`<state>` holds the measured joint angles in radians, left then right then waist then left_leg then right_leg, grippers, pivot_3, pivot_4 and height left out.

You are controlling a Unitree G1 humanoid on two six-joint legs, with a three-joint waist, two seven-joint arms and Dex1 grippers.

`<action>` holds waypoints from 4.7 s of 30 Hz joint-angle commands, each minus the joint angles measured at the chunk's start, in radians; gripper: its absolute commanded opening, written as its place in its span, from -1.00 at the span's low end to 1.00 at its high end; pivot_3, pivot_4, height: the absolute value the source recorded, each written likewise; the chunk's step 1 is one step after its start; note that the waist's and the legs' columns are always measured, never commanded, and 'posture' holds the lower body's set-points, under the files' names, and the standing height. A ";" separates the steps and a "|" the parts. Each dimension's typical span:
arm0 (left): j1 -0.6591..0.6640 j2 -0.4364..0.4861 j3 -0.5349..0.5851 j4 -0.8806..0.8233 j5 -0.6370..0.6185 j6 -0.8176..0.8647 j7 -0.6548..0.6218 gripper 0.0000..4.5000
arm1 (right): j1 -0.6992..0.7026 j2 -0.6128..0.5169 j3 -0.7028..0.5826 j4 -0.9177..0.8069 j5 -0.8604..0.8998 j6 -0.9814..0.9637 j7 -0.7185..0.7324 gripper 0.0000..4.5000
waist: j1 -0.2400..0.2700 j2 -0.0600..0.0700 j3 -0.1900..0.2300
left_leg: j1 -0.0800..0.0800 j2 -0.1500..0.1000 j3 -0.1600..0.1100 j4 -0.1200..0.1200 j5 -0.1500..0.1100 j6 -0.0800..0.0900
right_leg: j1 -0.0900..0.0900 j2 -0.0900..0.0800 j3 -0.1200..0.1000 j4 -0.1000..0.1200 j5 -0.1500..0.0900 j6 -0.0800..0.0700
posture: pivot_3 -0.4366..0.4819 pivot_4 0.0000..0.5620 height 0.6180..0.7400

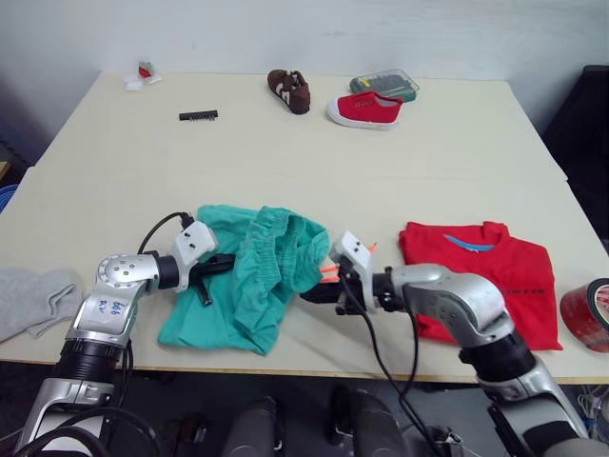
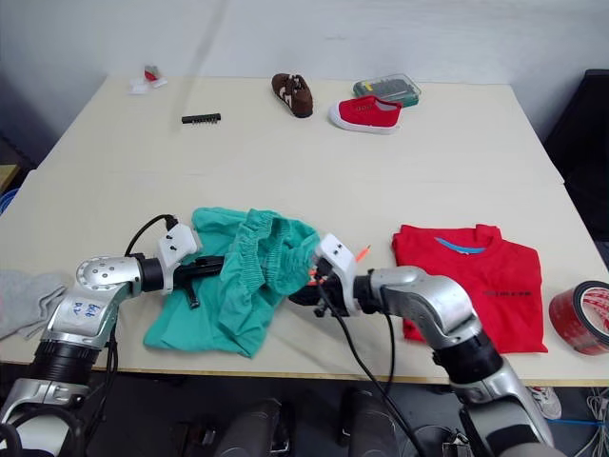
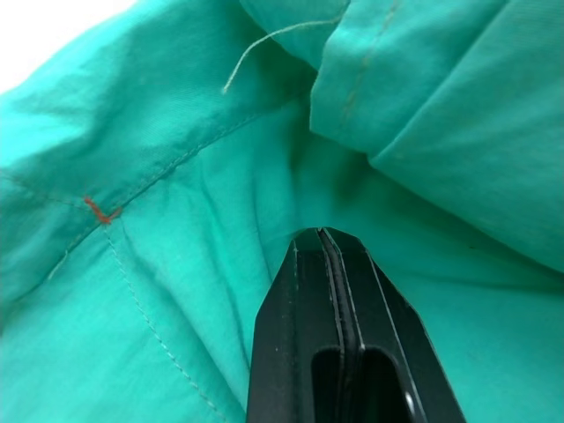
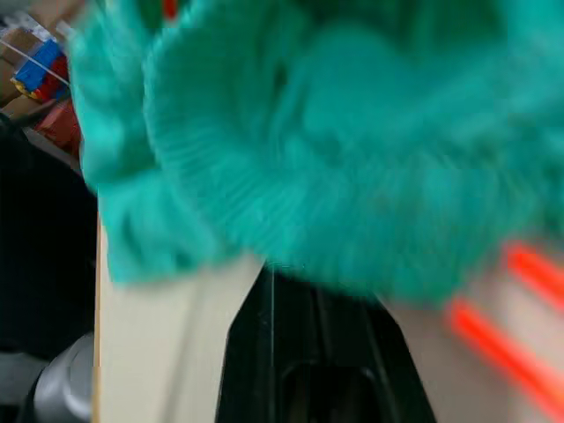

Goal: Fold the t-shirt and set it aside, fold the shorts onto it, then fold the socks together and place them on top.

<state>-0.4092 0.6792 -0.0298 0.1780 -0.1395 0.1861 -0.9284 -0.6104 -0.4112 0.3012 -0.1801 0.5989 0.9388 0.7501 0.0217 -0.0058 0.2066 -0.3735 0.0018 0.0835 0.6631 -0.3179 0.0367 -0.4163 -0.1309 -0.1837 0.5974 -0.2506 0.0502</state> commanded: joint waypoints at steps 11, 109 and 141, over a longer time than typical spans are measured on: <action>0.104 0.102 0.360 -0.229 -0.286 0.335 0.029 -1.00 | -0.198 0.215 0.098 0.266 -0.232 -0.288 -0.002 -0.98 | -0.043 -0.004 0.002 | -0.001 0.000 0.001 0.000 0.000 0.000 | -0.001 0.001 0.000 0.004 0.000 0.000 | -0.05 -0.47 1.00; -0.185 0.035 -0.015 0.077 -0.067 0.221 0.115 -1.00 | -0.072 0.260 0.186 0.373 -0.571 -0.583 0.102 -0.98 | -0.052 -0.011 0.004 | -0.001 0.012 0.016 0.001 0.006 -0.016 | -0.020 0.018 0.027 0.025 -0.005 -0.010 | -0.05 -0.47 1.00; 0.429 0.413 0.686 -0.444 -0.572 0.547 -0.321 1.00 | -0.241 0.516 -0.183 0.674 -0.163 0.081 -0.110 0.99 | -0.076 -0.012 0.003 | 0.002 0.014 0.014 -0.001 0.006 -0.023 | -0.023 0.017 0.029 0.029 -0.010 -0.020 | -0.05 -0.47 1.00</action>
<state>0.0177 1.0791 0.6202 -0.2475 -0.7108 0.7499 -1.2544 -0.8587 0.0932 0.1099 0.4289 0.4691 1.0352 0.6732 -0.0538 -0.0176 0.2100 -0.3710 0.0161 0.0971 0.6612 -0.3121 0.0136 -0.4392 -0.1143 -0.1552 0.6266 -0.2607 0.0299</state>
